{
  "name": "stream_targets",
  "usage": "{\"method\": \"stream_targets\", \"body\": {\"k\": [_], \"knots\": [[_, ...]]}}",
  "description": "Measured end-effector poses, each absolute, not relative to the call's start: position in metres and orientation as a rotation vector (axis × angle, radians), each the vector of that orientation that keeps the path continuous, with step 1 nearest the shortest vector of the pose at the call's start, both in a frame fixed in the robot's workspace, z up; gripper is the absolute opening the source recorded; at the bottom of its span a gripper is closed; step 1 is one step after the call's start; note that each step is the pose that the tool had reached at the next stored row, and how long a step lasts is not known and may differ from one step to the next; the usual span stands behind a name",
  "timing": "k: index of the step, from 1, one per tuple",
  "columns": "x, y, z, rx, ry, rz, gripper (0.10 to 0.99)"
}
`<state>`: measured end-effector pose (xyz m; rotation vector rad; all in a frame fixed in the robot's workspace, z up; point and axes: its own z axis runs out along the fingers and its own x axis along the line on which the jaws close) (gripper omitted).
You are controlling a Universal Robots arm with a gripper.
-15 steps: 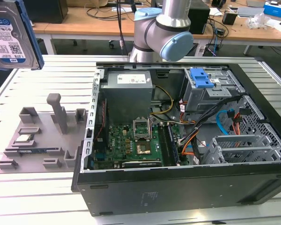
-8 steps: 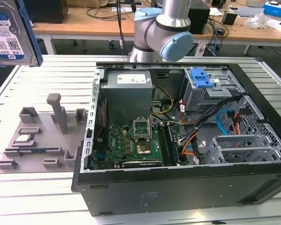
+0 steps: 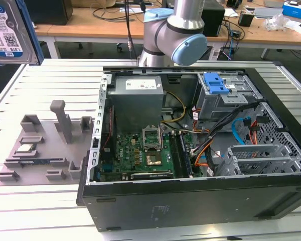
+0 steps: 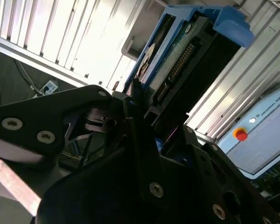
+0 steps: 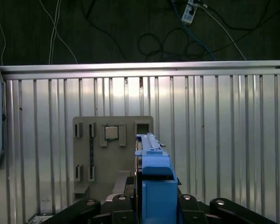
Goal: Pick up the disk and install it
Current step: 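Pick up the disk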
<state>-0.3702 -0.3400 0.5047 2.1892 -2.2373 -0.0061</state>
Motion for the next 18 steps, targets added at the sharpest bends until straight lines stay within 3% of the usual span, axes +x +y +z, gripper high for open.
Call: {"method": "stream_targets", "body": {"k": [18], "knots": [[-0.370,-0.340,0.531,2.189,-2.237,-0.006,0.365]]}}
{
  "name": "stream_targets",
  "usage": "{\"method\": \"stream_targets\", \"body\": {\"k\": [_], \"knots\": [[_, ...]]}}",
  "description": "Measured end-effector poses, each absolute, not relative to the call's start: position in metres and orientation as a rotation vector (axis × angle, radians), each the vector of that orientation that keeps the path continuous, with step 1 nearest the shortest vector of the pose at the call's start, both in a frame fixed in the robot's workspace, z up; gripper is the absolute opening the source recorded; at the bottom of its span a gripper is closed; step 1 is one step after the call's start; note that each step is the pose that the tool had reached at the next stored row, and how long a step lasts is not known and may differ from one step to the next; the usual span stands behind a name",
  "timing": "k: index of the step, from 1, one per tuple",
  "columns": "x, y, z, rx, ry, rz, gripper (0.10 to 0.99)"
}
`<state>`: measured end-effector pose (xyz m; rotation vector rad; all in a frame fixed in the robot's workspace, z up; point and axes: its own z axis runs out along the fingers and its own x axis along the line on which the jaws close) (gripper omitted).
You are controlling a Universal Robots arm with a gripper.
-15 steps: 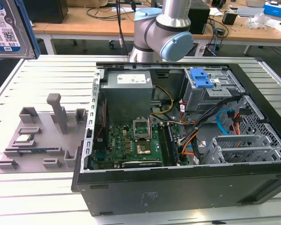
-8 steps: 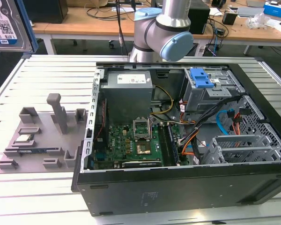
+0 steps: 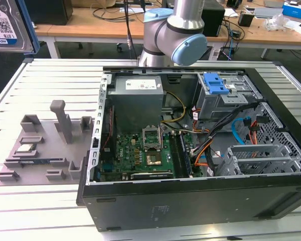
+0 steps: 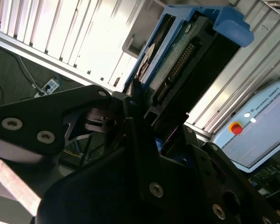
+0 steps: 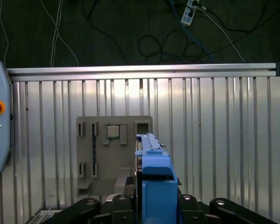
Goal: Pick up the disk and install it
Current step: 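Pick up the disk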
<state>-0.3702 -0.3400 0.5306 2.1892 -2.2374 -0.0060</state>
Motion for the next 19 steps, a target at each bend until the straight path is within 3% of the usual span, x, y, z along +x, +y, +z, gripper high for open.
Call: {"method": "stream_targets", "body": {"k": [19], "knots": [[-0.336,-0.340,0.531,2.189,-2.237,-0.006,0.365]]}}
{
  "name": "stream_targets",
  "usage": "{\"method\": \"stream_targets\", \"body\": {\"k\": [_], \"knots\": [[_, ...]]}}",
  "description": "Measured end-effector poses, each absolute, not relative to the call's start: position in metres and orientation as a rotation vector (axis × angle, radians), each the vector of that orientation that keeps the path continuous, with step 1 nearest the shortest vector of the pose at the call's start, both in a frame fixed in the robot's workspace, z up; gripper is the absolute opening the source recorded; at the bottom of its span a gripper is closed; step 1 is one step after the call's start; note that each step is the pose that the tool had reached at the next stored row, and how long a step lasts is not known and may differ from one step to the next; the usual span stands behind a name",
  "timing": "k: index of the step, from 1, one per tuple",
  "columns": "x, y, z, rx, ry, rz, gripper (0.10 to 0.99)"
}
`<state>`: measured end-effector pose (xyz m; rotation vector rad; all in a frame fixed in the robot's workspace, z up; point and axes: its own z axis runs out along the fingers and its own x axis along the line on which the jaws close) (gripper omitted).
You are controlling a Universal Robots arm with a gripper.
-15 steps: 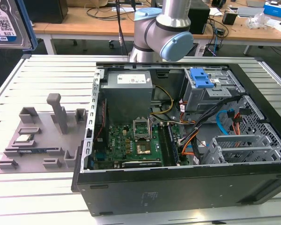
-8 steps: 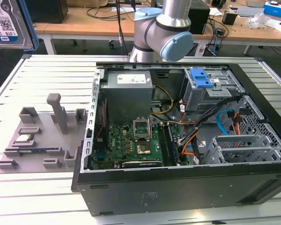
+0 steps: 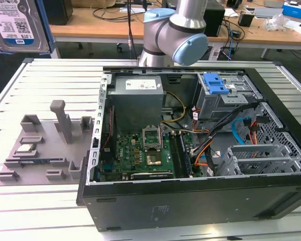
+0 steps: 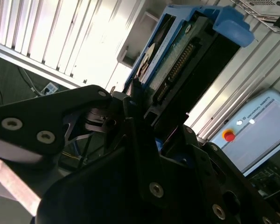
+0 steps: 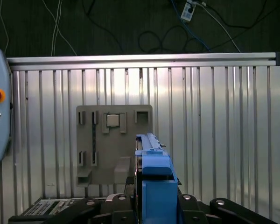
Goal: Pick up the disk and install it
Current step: 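Pick up the disk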
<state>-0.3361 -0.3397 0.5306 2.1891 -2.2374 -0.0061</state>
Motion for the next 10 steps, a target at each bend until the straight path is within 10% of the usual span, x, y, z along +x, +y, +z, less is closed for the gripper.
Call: {"method": "stream_targets", "body": {"k": [10], "knots": [[-0.306,-0.340,0.531,2.189,-2.237,-0.006,0.365]]}}
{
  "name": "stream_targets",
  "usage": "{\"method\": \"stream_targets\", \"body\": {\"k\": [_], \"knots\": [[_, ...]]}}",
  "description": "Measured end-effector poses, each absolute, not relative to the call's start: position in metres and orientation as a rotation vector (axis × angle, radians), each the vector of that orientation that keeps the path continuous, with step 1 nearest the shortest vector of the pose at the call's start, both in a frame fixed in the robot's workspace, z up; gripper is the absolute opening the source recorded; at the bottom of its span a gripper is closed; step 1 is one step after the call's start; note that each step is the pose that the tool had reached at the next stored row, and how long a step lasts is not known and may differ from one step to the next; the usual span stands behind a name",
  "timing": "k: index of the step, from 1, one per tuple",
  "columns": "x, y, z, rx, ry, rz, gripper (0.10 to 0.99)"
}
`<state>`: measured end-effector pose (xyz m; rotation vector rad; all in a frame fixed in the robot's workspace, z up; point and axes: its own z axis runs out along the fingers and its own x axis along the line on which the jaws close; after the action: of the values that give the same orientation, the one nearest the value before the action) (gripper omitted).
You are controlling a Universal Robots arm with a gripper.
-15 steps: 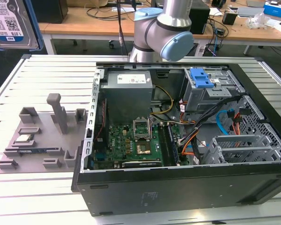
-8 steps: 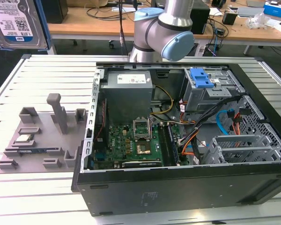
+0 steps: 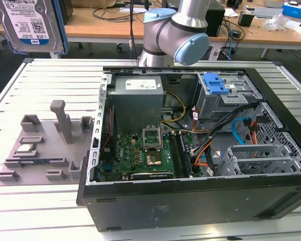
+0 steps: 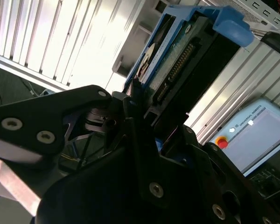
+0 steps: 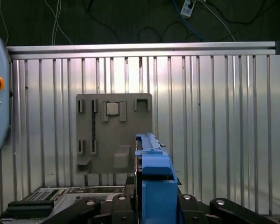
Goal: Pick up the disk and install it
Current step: 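Pick up the disk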
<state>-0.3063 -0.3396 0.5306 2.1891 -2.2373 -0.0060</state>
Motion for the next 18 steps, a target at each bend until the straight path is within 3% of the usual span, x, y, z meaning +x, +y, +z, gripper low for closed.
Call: {"method": "stream_targets", "body": {"k": [18], "knots": [[-0.248,-0.340,0.531,2.189,-2.237,-0.006,0.365]]}}
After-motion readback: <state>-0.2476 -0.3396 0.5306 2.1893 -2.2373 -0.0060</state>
